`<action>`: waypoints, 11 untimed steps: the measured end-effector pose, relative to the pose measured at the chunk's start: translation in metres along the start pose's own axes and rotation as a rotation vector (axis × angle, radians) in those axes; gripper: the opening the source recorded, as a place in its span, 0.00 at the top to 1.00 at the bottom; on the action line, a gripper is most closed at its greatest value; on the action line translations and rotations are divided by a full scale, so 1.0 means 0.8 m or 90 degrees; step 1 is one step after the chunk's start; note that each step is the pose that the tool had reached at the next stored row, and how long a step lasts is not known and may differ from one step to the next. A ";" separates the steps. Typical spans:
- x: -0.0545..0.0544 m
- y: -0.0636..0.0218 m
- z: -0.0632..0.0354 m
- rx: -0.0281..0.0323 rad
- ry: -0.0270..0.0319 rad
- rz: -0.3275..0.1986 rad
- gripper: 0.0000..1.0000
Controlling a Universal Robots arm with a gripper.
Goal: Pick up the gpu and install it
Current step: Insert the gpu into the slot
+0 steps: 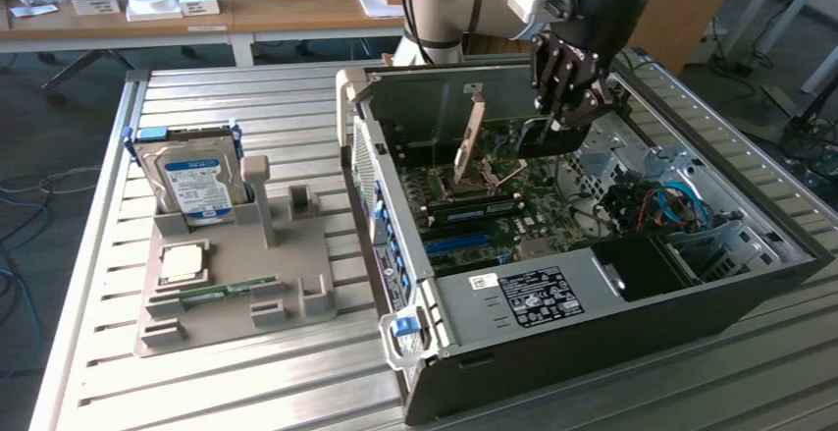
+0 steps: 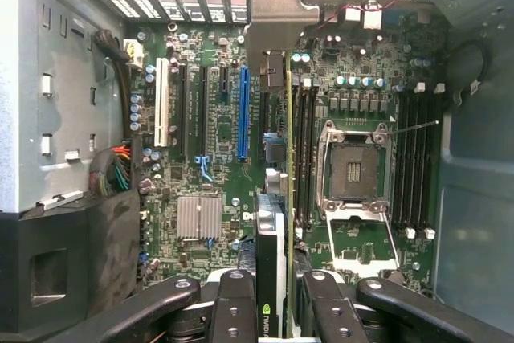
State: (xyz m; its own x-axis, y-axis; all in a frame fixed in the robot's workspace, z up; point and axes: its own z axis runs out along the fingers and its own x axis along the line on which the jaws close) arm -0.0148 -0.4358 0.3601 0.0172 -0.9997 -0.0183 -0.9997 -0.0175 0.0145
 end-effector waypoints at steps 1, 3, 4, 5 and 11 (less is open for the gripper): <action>0.000 0.000 0.001 0.0001 -0.0002 0.000 0.73; 0.000 0.000 0.003 0.0000 0.0000 0.000 0.73; 0.000 0.000 0.004 0.0000 0.0000 0.000 0.73; 0.000 0.000 0.005 0.0000 0.0000 0.000 0.73; 0.000 0.000 0.011 -0.0001 0.0002 0.000 0.73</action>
State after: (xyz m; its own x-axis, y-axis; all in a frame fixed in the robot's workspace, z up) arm -0.0148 -0.4358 0.3515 0.0172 -0.9997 -0.0180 -0.9997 -0.0175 0.0146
